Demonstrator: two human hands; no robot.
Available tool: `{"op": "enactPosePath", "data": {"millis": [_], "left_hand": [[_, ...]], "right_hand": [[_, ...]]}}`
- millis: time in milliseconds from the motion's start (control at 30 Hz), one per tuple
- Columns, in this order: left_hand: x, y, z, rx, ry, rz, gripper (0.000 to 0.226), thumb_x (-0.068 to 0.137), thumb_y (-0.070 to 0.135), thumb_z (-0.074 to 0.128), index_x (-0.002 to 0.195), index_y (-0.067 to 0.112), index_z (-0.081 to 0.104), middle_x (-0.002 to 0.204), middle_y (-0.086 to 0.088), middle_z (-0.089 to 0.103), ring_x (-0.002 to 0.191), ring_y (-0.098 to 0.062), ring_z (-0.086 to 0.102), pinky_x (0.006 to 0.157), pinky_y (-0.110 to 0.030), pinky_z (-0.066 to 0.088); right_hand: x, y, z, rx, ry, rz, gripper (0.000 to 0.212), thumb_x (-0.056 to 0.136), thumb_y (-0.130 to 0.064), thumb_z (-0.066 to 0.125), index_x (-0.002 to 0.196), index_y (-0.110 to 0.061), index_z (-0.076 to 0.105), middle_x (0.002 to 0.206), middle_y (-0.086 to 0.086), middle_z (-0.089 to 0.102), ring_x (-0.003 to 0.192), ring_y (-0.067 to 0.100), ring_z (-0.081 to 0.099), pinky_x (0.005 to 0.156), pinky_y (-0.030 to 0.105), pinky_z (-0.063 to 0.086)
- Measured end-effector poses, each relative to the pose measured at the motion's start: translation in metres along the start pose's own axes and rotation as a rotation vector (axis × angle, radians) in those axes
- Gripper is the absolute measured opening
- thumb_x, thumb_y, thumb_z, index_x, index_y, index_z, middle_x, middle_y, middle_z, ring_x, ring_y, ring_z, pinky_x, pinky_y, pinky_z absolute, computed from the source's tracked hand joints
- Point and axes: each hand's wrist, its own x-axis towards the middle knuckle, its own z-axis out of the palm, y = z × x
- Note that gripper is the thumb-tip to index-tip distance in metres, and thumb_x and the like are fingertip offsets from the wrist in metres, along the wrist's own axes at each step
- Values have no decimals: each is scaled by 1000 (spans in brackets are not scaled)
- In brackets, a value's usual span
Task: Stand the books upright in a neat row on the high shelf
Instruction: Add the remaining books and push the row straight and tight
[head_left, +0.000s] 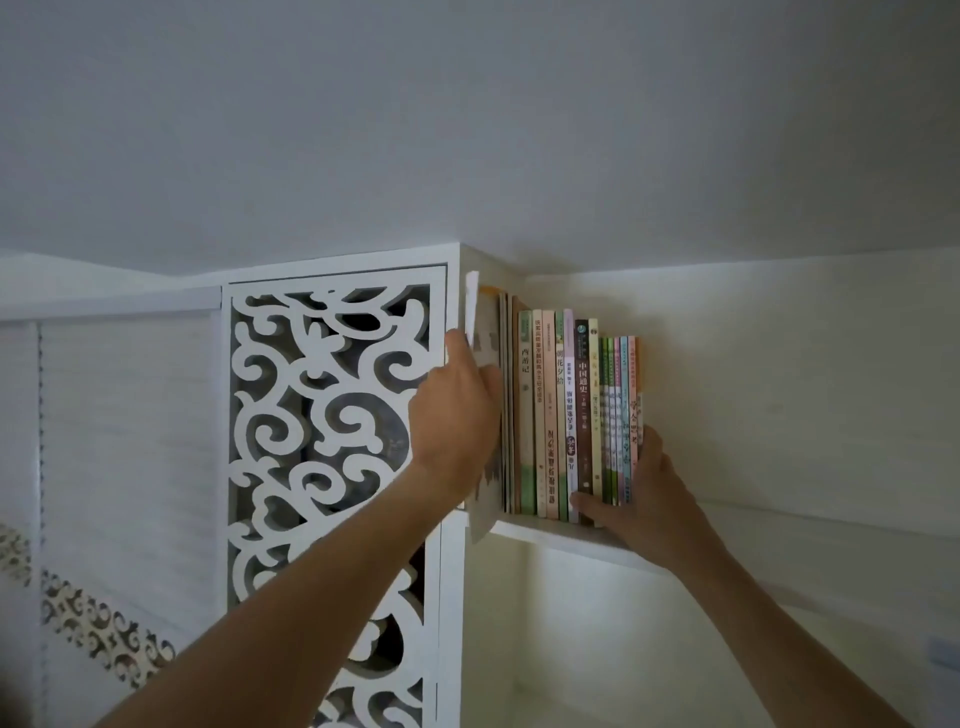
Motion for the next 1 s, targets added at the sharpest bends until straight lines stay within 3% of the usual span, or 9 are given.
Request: {"op": "enactPosePath", "data": {"millis": [133,233,333,433,567,667,833,1000], "left_hand": [[-1,-8,23,37,-28,30,22,107,25,35,125,13,39,82,-6,67,60,-20,64,53,-39,58],[-14,-23,49,8,133,99,38,106,22,38,142,10,41,112,-11,59,86,-21,62,73,-37,58],[-22,-35,69,72,240,174,56,103,26,46,154,6,35,148,-15,43,133,-28,44,110,-42,39],[-25,-47,85,170,157,220,70,105,38,42,162,5,19,167,-16,20,155,-30,19,124,-51,22],[-22,-55,91,256,129,261,76,103,47,42,162,7,17,170,-17,11,158,-33,7,126,-55,13],[-25,-54,92,255,156,272,71,105,43,42,162,7,19,170,-16,11,159,-31,7,126,-56,14],[-30,-57,94,258,119,414,61,106,35,31,163,15,21,172,-10,9,159,-26,6,126,-57,14],[-31,-56,93,269,94,382,65,108,30,40,163,8,14,172,-10,5,160,-25,4,126,-58,14]], "right_hand": [[0,0,1,4,6,4,107,70,-54,85,148,-31,15,143,5,46,124,27,57,98,50,55],[0,2,2,22,12,-3,105,71,-52,85,147,-33,16,144,3,46,125,25,58,98,51,56],[2,5,4,35,18,-16,106,70,-54,85,148,-35,15,145,0,45,126,24,58,97,49,57],[4,8,7,38,15,-22,106,72,-53,85,149,-35,13,148,-1,43,129,22,56,100,48,56],[7,8,9,46,12,-27,112,67,-59,84,149,-40,10,150,-5,42,129,20,57,98,48,57],[8,6,8,44,-20,-21,121,57,-66,84,148,-42,8,149,-9,44,128,18,56,99,44,56],[10,0,10,12,-33,-10,119,58,-52,94,143,-36,12,139,-11,53,117,15,61,91,30,54],[11,-1,8,11,-44,-26,121,58,-48,94,145,-41,9,140,-9,53,116,15,63,93,38,58]]}}
